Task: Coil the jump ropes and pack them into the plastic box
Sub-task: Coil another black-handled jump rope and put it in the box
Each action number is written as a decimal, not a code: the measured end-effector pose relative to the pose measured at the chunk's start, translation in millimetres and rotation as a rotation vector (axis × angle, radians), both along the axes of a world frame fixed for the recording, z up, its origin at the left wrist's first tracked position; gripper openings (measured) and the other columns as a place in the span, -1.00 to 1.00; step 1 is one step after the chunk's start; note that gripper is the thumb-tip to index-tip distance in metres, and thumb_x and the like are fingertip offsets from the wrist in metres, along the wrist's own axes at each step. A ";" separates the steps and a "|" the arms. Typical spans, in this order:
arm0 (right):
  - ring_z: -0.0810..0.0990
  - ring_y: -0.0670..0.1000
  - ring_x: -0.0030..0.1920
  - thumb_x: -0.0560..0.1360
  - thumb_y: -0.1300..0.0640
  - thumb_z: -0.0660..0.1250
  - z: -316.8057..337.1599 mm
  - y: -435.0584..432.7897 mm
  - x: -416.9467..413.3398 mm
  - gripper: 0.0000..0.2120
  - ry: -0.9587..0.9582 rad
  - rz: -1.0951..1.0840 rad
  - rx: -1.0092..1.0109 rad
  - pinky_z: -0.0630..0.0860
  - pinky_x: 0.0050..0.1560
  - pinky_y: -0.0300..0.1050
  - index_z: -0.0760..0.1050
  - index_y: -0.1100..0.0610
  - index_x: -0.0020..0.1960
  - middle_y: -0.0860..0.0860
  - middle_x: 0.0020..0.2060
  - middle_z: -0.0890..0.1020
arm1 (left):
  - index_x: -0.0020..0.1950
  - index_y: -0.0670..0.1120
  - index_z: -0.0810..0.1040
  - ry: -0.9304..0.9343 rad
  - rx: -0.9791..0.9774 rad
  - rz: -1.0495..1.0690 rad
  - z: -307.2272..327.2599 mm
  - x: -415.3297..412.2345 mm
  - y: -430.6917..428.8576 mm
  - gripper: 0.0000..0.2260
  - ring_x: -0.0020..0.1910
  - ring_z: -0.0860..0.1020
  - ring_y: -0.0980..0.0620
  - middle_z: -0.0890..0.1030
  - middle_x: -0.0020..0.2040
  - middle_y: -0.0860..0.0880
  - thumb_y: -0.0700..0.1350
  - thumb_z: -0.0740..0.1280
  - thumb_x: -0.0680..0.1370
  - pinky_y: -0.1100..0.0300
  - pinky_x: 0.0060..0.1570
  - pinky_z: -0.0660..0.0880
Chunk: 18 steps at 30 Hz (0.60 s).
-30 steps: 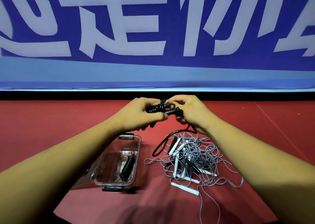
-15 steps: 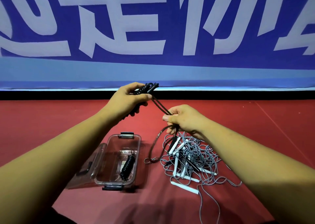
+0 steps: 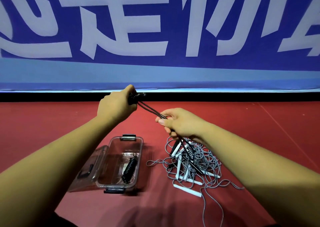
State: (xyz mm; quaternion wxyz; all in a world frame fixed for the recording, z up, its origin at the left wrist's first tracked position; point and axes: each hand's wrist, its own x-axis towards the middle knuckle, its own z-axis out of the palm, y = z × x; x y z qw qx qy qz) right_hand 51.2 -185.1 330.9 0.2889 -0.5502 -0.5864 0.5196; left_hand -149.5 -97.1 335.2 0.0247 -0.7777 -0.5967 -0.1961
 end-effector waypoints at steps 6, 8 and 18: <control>0.40 -0.02 -0.35 0.58 0.14 0.30 18.3 -1.1 -16.9 -0.81 -0.348 0.033 0.343 0.31 -0.30 -0.16 0.66 0.20 -0.02 0.06 -0.35 0.53 | 0.18 0.17 0.53 0.313 -0.019 -0.060 -5.0 8.2 -8.6 -0.69 -0.21 0.59 -0.15 0.61 -0.14 -0.02 0.05 0.37 0.43 0.16 -0.32 0.43; 0.43 -0.01 -0.34 0.55 0.12 0.35 20.8 2.8 -9.6 -0.81 -0.380 0.013 0.417 0.32 -0.30 -0.15 0.69 0.19 -0.09 0.06 -0.32 0.62 | 0.13 0.20 0.56 0.386 -0.103 -0.156 -6.4 11.0 -15.8 -0.70 -0.18 0.61 -0.11 0.63 -0.13 0.02 0.07 0.37 0.40 0.15 -0.25 0.52; 0.55 -0.19 -0.24 0.54 0.17 0.35 12.6 23.5 29.9 -0.87 -0.423 -0.115 0.577 0.35 -0.20 -0.44 0.65 0.15 -0.12 -0.09 -0.26 0.64 | -0.23 0.00 0.58 -0.033 -0.503 -0.610 5.0 37.4 -58.2 -0.69 -0.49 0.38 0.16 0.45 -0.50 0.07 0.23 0.42 0.46 0.24 -0.40 0.28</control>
